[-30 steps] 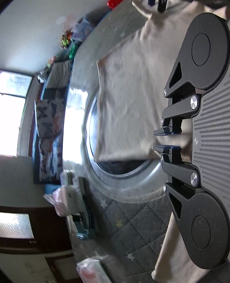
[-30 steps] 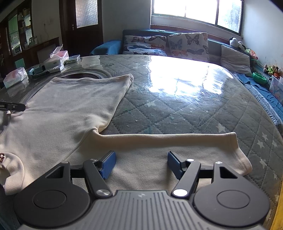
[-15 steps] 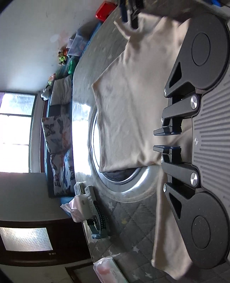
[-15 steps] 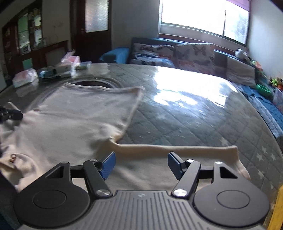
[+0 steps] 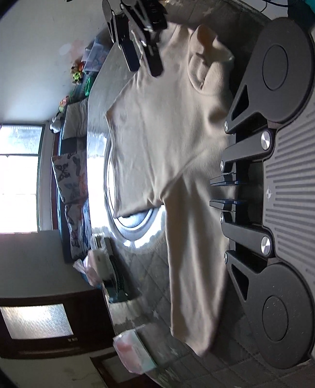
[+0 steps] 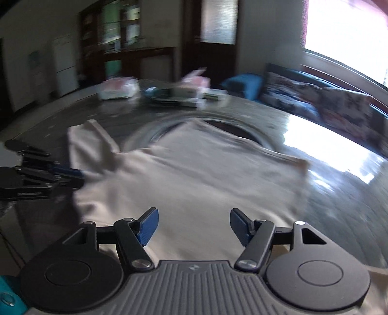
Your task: Fold clothes
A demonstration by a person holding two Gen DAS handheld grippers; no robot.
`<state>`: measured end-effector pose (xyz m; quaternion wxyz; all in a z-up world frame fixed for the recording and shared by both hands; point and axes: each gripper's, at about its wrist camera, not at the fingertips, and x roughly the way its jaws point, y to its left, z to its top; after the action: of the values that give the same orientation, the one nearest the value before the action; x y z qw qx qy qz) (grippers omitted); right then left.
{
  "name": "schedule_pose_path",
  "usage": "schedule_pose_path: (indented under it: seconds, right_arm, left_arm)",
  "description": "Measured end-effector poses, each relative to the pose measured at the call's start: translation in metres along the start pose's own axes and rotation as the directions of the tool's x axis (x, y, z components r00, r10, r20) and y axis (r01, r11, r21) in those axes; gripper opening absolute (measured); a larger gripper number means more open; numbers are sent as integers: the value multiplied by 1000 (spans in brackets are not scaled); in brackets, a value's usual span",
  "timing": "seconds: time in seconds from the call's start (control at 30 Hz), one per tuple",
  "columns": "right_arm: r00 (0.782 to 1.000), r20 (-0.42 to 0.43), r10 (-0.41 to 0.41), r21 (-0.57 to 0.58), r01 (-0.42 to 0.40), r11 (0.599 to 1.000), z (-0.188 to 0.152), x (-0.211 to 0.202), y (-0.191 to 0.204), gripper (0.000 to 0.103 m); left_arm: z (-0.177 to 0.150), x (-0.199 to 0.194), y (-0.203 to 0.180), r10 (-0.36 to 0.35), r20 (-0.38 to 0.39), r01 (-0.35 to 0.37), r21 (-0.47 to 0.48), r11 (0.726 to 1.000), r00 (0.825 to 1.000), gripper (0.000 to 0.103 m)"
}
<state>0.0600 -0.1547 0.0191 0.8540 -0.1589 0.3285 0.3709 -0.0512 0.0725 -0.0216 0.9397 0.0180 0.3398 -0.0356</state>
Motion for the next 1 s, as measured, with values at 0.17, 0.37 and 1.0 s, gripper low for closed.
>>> schedule_pose_path:
  seconds: [0.17,0.37,1.0]
  right_arm:
    - [996,-44,78,-88,-81,993,12,31,37,67]
    - [988,-101,117,-198,-135,971,3,39,69,67]
    - [987,-68,144,-237,-156,959,7,30,79,66]
  left_arm:
    - [-3,-2,6,10,5,-9,-17,1000,1000,12]
    - [-5,-6,17,16,3,-16,-38,999,1000,12]
    - [12,-2,109,352,-36,-341,-351,872,935,34]
